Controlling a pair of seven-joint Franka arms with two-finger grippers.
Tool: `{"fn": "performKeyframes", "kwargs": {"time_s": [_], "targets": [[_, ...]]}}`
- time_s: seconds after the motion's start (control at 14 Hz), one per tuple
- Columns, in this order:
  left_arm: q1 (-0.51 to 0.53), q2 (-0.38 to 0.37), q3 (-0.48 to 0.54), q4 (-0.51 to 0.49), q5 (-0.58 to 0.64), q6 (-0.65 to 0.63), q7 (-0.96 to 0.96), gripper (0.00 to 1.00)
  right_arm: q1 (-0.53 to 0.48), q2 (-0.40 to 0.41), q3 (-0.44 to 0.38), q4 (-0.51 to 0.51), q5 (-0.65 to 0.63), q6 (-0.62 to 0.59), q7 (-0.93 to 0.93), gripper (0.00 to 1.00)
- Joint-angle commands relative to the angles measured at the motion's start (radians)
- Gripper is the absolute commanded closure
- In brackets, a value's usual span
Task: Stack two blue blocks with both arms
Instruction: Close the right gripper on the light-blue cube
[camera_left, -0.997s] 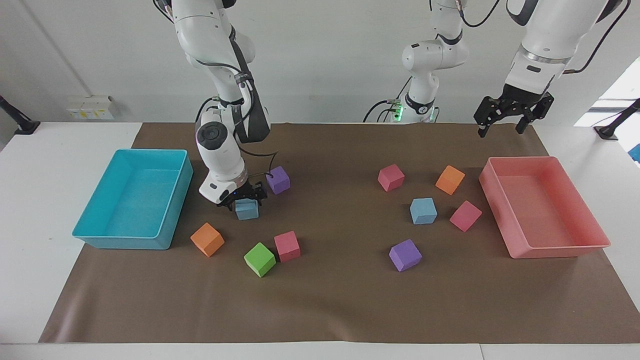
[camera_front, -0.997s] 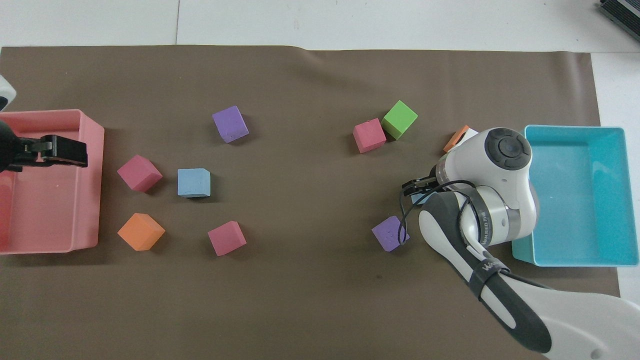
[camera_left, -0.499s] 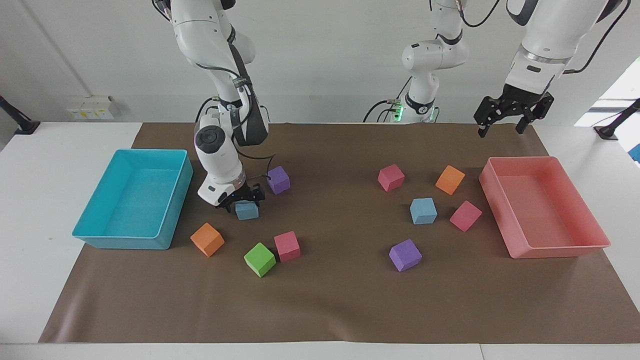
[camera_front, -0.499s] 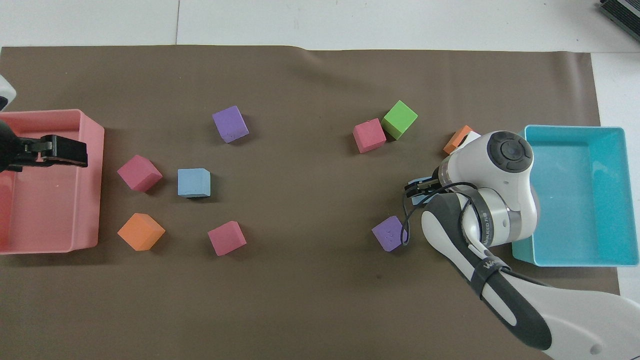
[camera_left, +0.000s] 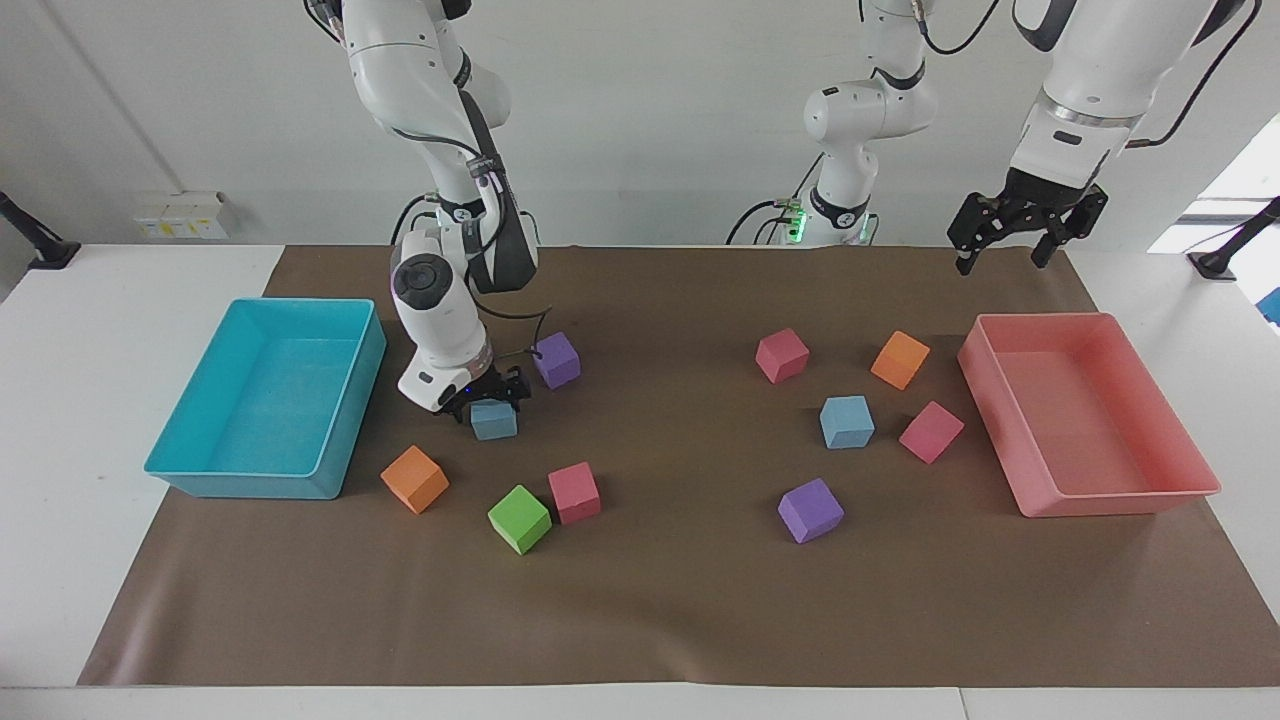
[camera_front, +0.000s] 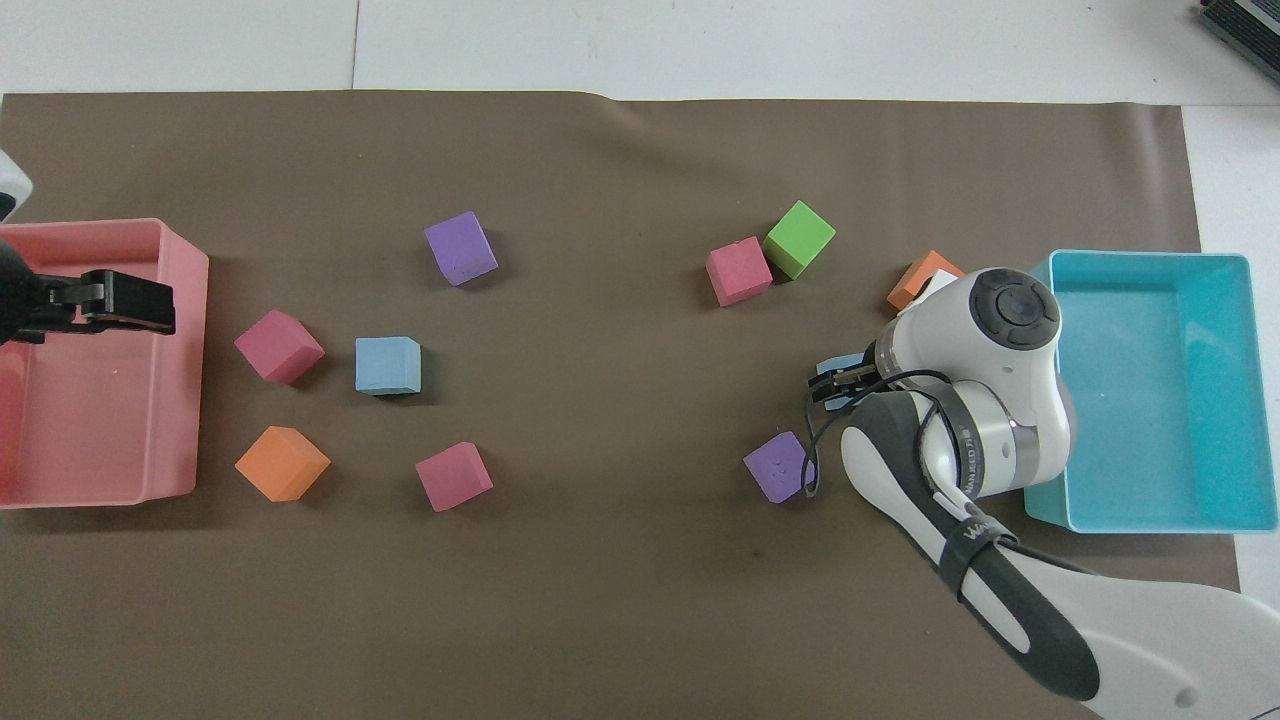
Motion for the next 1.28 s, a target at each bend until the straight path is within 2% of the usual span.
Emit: {"fn": "performKeyframes", "kwargs": {"time_s": [0.0,0.07,0.14,0.64,0.93,1.21], "targets": [[0.014,-0.008,-0.005,0.002,-0.016,-0.016,0.010,0.00,-0.004,-0.006,0.006,-0.018,0.009,0.024,-0.033,0.58],[0.016,-0.008,-0.005,0.002,-0.016,-0.016,0.010,0.00,-0.004,-0.006,0.006,-0.016,0.009,0.025,-0.026,0.96],[0.014,-0.008,-0.005,0.002,-0.016,-0.016,0.010,0.00,-0.004,-0.005,0.006,-0.013,0.016,0.025,-0.018,1.00],[0.014,-0.007,-0.005,0.002,-0.016,-0.016,0.010,0.00,0.000,-0.012,0.006,0.008,0.016,0.012,-0.018,1.00],[0.016,-0.008,-0.005,0.002,-0.016,-0.016,0.010,0.00,-0.009,-0.091,0.006,0.022,0.016,-0.016,-0.015,1.00],[0.016,-0.007,-0.005,0.002,-0.016,-0.016,0.010,0.00,-0.013,-0.178,0.004,0.042,0.017,-0.123,-0.009,1.00]]}}
